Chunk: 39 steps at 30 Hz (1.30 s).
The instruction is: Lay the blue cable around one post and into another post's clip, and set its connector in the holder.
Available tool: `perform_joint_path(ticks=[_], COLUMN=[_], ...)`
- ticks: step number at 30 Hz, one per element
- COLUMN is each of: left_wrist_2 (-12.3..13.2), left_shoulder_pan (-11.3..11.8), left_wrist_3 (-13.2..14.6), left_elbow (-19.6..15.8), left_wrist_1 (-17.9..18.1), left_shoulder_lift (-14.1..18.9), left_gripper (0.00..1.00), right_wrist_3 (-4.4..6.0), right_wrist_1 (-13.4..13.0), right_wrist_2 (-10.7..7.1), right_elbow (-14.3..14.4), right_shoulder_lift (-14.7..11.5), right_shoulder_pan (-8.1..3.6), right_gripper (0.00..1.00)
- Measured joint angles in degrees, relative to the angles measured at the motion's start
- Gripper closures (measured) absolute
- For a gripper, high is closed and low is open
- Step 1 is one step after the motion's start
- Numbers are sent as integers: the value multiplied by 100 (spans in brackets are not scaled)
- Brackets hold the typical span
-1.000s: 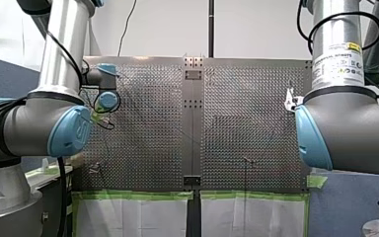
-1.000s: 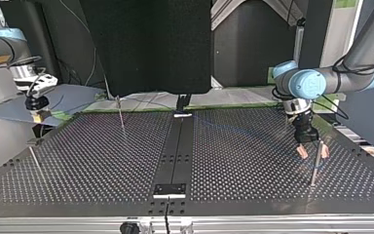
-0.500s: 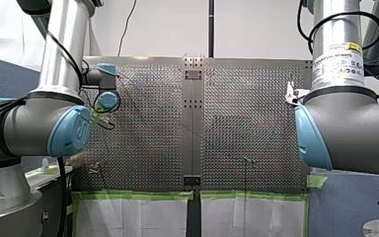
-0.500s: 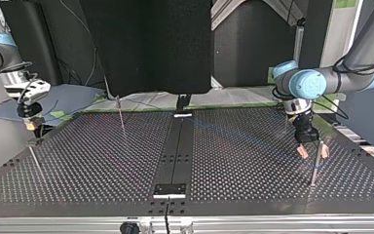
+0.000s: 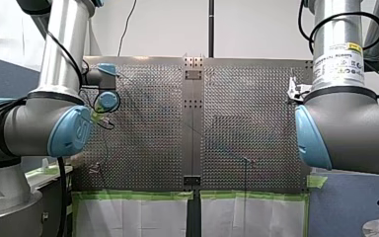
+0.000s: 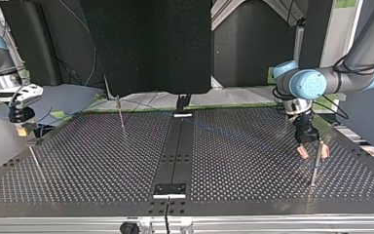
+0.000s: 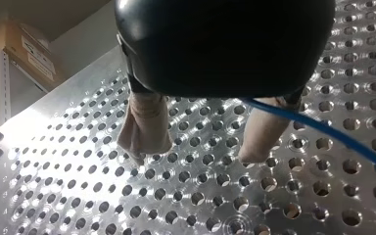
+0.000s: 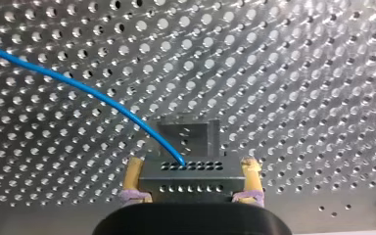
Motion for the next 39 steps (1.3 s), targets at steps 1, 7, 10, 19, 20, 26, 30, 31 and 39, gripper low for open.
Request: perform_joint_path(ticks=[1,7,10,19,20,26,30,31,39], left_wrist_2=[0,4,4,5,5,5,9,10,13], left_shoulder_pan=[-1,-3,-2,1,1,0,1,1,2], left_wrist_3=[5,6,4,-1,-2,-13,-23,-21,-19], left_elbow=[0,0,0,0,0,0,0,-1,-1], left_wrist_1=[0,6,8,7,5,0,4,6,8], left_shoulder_lift=[0,0,0,0,0,0,0,0,0], left_gripper=[0,0,0,0,0,0,0,0,0], right_wrist_3=[2,12,15,110,111,93,37,16,-40], right_wrist_1=[-2,-23,-38,-172,-175,-223,-243,-259,-386], right_wrist_2=[-2,-6,-6,-16,-18,-19,-22,-21,-72], right_elbow=[-15,-37,-38,-58,-65,-107,-161,-171,-259], right_shoulder_lift=[0,2,4,54,57,91,188,224,317], right_shoulder_pan=[-11,-66,-85,-109,-105,-70,-36,-25,53], right_gripper=[100,100,100,100,100,100,100,100,100])
